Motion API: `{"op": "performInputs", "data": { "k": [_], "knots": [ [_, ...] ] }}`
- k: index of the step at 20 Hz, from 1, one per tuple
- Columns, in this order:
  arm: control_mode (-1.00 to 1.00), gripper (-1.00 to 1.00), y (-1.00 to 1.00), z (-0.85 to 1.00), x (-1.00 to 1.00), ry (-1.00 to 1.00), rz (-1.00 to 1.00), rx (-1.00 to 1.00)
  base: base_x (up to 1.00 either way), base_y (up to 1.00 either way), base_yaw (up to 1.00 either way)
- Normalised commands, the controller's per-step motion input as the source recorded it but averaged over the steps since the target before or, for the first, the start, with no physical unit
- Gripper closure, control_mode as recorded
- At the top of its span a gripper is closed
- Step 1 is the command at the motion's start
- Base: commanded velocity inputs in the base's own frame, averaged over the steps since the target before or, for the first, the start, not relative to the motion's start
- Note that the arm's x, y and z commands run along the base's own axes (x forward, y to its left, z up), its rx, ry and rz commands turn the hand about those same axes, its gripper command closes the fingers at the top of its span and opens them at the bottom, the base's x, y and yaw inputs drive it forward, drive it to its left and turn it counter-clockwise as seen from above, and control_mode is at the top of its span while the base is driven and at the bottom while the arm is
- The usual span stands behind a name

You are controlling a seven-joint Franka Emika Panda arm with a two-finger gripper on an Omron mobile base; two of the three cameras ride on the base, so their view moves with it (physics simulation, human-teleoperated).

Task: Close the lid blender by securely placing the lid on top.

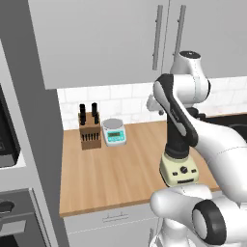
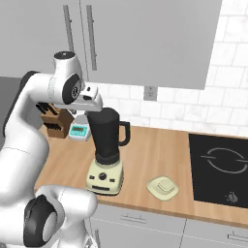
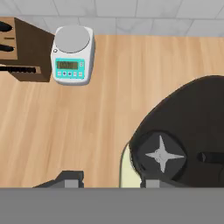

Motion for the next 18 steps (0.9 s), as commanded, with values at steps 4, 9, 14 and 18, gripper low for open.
{"op": "performInputs", "data": {
  "k": [4, 9, 14, 18],
  "knots": [
    [-1.0, -1.0, -0.21, -0.01, -0.62, -0.08, 0.0, 0.0, 0.0, 0.0, 0.0],
    [-1.0, -1.0, -0.81, -0.08, -1.0, -0.21, 0.0, 0.01, 0.0, 0.0, 0.0],
    [-1.0, -1.0, -1.0, -0.18, -1.0, -0.08, -0.15, 0.04, 0.0, 0.0, 0.0],
    [-1.0, -1.0, -1.0, -0.22, -0.28, 0.17, -0.38, 0.09, 0.0, 0.0, 0.0]
  ]
}}
